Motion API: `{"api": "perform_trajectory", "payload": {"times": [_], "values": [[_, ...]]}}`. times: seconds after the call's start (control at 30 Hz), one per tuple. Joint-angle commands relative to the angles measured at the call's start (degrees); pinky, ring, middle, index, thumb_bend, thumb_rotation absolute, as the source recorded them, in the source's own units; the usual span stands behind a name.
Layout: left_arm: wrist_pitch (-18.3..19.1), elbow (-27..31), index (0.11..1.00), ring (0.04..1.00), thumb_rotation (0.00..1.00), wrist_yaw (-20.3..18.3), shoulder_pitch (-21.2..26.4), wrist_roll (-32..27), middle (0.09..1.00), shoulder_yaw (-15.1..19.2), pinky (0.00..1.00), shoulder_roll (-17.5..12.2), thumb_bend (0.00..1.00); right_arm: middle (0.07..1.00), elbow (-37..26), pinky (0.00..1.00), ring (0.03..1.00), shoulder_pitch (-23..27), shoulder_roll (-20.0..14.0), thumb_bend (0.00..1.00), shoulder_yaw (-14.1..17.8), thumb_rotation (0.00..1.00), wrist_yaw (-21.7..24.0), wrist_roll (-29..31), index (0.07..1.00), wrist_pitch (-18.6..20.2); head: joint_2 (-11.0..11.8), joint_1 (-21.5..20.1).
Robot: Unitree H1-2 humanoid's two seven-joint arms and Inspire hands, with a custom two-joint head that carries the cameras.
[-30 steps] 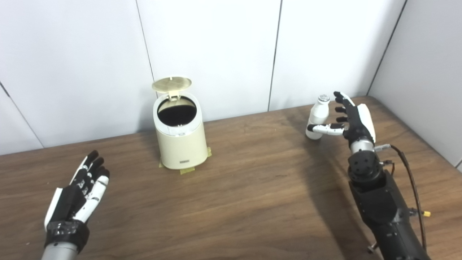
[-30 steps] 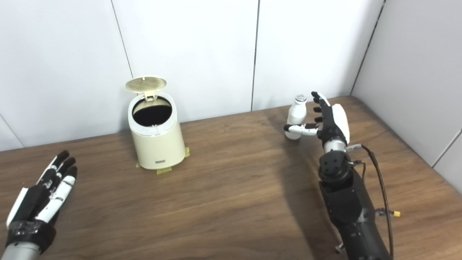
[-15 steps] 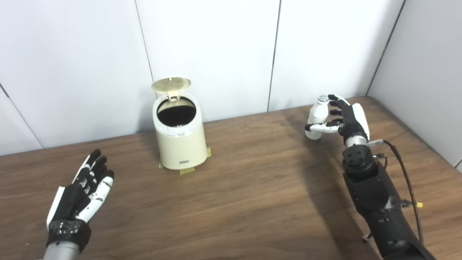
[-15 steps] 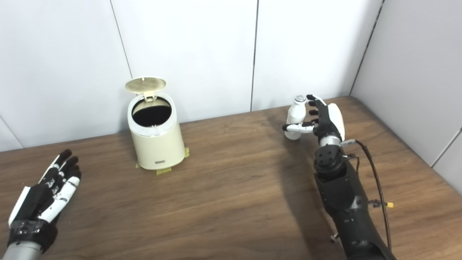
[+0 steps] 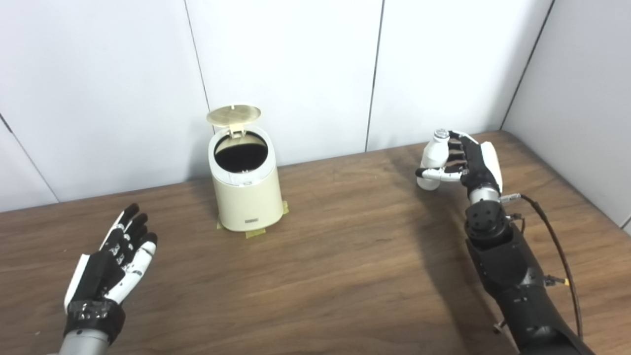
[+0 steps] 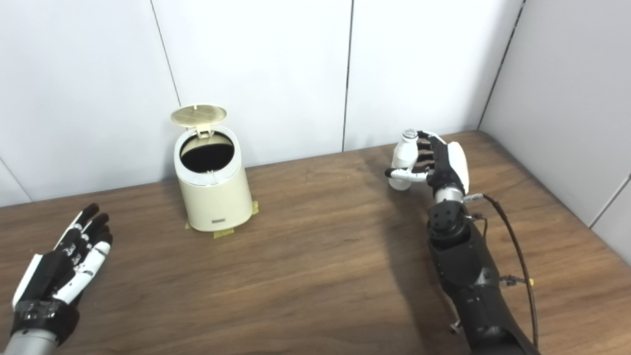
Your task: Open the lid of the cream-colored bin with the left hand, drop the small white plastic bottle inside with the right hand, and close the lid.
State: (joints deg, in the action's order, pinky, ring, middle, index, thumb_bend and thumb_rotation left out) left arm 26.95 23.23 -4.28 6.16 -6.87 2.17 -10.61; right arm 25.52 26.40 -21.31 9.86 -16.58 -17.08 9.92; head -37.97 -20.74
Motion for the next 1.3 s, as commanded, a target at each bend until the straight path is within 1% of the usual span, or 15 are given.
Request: {"api": "perform_trajectory", "payload": {"times": [0.0, 0.07, 0.1, 0.13, 0.2, 0.23, 0.27, 0.37, 0.47, 0.63, 0.73, 1.0, 1.13, 1.2, 1.27], "values": [[-0.04, 2.16, 1.000, 0.973, 0.31, 0.75, 1.92, -0.91, 0.956, -0.18, 1.00, -1.00, 0.25, 0.617, -0.39, 0.46, 0.544, 2.39, -1.90, 0.83, 0.17, 0.00, -1.84, -0.07, 0.700, -4.17, -0.07, -0.08], [-0.04, 2.22, 1.000, 0.976, 0.29, 0.91, 1.84, -1.38, 0.958, -0.40, 1.00, -1.16, 0.24, 0.595, -0.39, 0.45, 0.529, 2.07, -1.92, 0.82, 0.09, 0.00, -2.32, -0.34, 0.683, -4.83, -0.13, -0.15], [-0.04, 2.24, 1.000, 0.977, 0.26, 1.02, 1.80, -1.59, 0.959, -0.46, 1.00, -1.20, 0.24, 0.543, -0.35, 0.44, 0.519, 1.98, -1.87, 0.70, 0.09, 0.00, -2.72, -0.50, 0.671, -5.00, -0.13, -0.15], [-0.04, 2.31, 1.000, 0.979, 0.23, 1.20, 1.74, -1.80, 0.960, -0.57, 1.00, -1.24, 0.24, 0.510, -0.36, 0.43, 0.508, 1.91, -1.82, 0.62, 0.10, 0.00, -3.05, -0.62, 0.657, -5.00, -0.12, -0.13], [-0.04, 2.41, 1.000, 0.982, 0.20, 1.60, 1.66, -2.03, 0.960, -0.88, 1.00, -1.43, 0.23, 0.491, -0.38, 0.42, 0.489, 1.87, -1.78, 0.58, 0.11, 0.00, -3.59, -0.81, 0.634, -4.95, -0.18, -0.09], [-0.04, 2.43, 1.000, 0.982, 0.19, 1.87, 1.63, -2.26, 0.959, -0.99, 1.00, -1.51, 0.22, 0.456, -0.38, 0.41, 0.468, 1.86, -1.83, 0.55, 0.06, 0.00, -3.74, -0.92, 0.583, -4.88, -0.23, -0.08], [-0.04, 2.43, 1.000, 0.982, 0.18, 2.13, 1.61, -2.48, 0.959, -1.12, 1.00, -1.63, 0.22, 0.440, -0.39, 0.39, 0.454, 1.84, -1.91, 0.53, -0.03, 0.00, -3.92, -1.10, 0.562, -4.84, -0.27, -0.08], [-0.04, 2.43, 1.000, 0.980, 0.18, 2.68, 1.54, -2.90, 0.959, -1.47, 1.00, -2.06, 0.23, 0.422, -0.85, 0.37, 0.435, 1.60, -2.10, 0.53, -0.51, 0.00, -4.48, -1.93, 0.525, -4.51, -0.34, -0.18], [-0.04, 2.43, 1.000, 0.983, 0.18, 3.12, 1.49, -3.32, 0.961, -1.61, 1.00, -2.22, 0.24, 0.448, -1.09, 0.39, 0.445, 1.42, -2.37, 0.53, -1.15, 0.00, -4.75, -2.48, 0.500, -4.30, -0.39, -0.18], [-0.05, 2.51, 1.000, 0.980, 0.19, 3.71, 1.30, -3.29, 0.958, -1.85, 1.00, -2.32, 0.23, 0.430, -0.82, 0.36, 0.422, 1.22, -2.50, 0.53, -1.28, 0.00, -4.91, -2.27, 0.504, -5.08, -0.47, 0.11], [-0.04, 2.58, 1.000, 0.977, 0.22, 4.19, 1.18, -3.51, 0.958, -2.17, 1.00, -2.56, 0.24, 0.455, -1.93, 0.39, 0.450, 0.84, -2.33, 0.53, -1.08, 0.00, -4.55, -1.78, 0.494, -5.55, -0.56, 0.35], [-0.04, 2.63, 1.000, 0.967, 0.23, 5.06, 0.85, -3.49, 0.956, -3.57, 1.00, -2.38, 0.24, 0.463, -13.71, 0.39, 0.442, -0.27, -1.33, 0.53, -3.10, 0.00, -1.67, -3.19, 0.491, -2.99, -0.74, 2.57], [-0.04, 2.65, 1.000, 0.969, 0.24, 5.94, 0.42, -2.74, 0.951, -4.63, 1.00, -1.78, 0.25, 0.459, -18.00, 0.38, 0.426, 0.48, -0.77, 0.53, -5.24, 0.00, -0.95, -4.67, 0.494, -5.21, -0.78, 4.61], [-0.04, 2.66, 1.000, 0.965, 0.29, 6.31, 0.22, -2.18, 0.940, -5.13, 1.00, -1.72, 0.27, 0.464, -19.36, 0.38, 0.429, 1.12, -0.27, 0.53, -6.04, 0.00, -0.48, -4.78, 0.494, -5.68, -0.81, 6.42], [-0.04, 2.47, 1.000, 0.961, 0.29, 6.55, 0.15, -1.96, 0.937, -5.56, 1.00, -1.82, 0.27, 0.468, -21.20, 0.39, 0.438, 1.90, 0.76, 0.53, -7.01, 0.00, 0.59, -4.70, 0.493, -5.42, -0.75, 7.62]]}}
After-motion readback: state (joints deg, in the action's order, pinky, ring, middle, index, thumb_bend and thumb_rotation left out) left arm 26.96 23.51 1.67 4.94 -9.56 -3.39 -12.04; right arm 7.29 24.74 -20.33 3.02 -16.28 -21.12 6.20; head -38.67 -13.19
